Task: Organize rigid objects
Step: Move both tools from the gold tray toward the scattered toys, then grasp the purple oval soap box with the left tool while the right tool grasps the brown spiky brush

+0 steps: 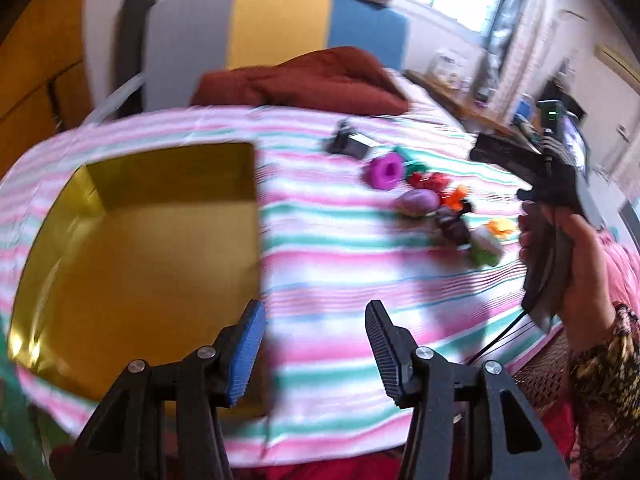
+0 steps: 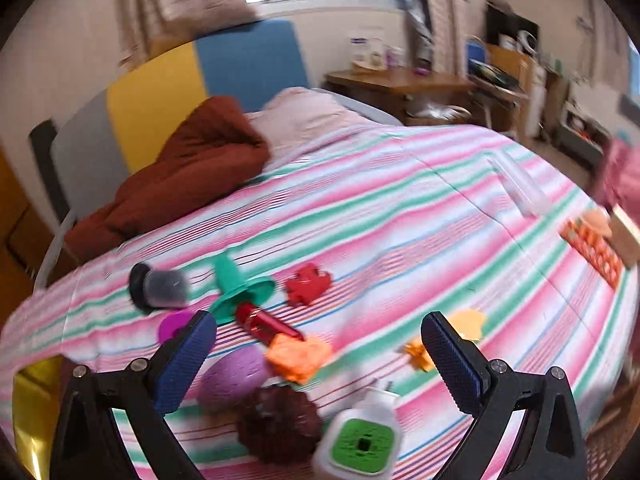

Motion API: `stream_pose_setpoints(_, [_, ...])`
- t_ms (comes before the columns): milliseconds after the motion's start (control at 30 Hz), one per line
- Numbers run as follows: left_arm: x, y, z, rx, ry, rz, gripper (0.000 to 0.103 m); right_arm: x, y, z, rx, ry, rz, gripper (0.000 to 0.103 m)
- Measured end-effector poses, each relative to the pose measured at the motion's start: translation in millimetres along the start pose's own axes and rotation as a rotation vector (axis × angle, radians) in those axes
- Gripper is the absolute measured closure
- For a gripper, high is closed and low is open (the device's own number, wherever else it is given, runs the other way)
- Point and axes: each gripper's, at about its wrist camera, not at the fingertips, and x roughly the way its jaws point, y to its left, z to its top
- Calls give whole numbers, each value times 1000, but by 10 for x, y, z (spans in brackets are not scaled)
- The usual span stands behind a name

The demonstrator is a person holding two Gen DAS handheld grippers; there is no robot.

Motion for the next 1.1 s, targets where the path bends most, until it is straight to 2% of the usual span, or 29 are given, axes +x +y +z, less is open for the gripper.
stream_pose_setpoints(133, [357,-276,237,90,31,-110,49,41,-144,20,65,22,-40,0])
stream_pose_setpoints(267, [737,-514,414,157,77,-113,38,60,-272,27,124,38,-50,0])
stream_pose_setpoints(400, [1101,-652,573,177,107,-99,37,45,-314,38,161,29,-58,0])
stream_pose_setpoints(567, [1525,-871,788,302,105,-34,37,83,-365,50,205,48,-36,0])
stream_pose_setpoints(733, [1803,-1049,931,398,112,-52,37,106,-372,54,217,51,-23,0])
stream_pose_setpoints(900, [1971,-1083,1016,376,119,-129,36,135,-402,48,238,67,-11,0])
stream_pose_setpoints(1033, [2058,-1037,1028,307,109,-167,37,178,-426,39,259,85,-6,0])
stream_pose_setpoints(1100, [2100,-991,1029,257,110,-194,42,191,-424,31,263,91,-1,0])
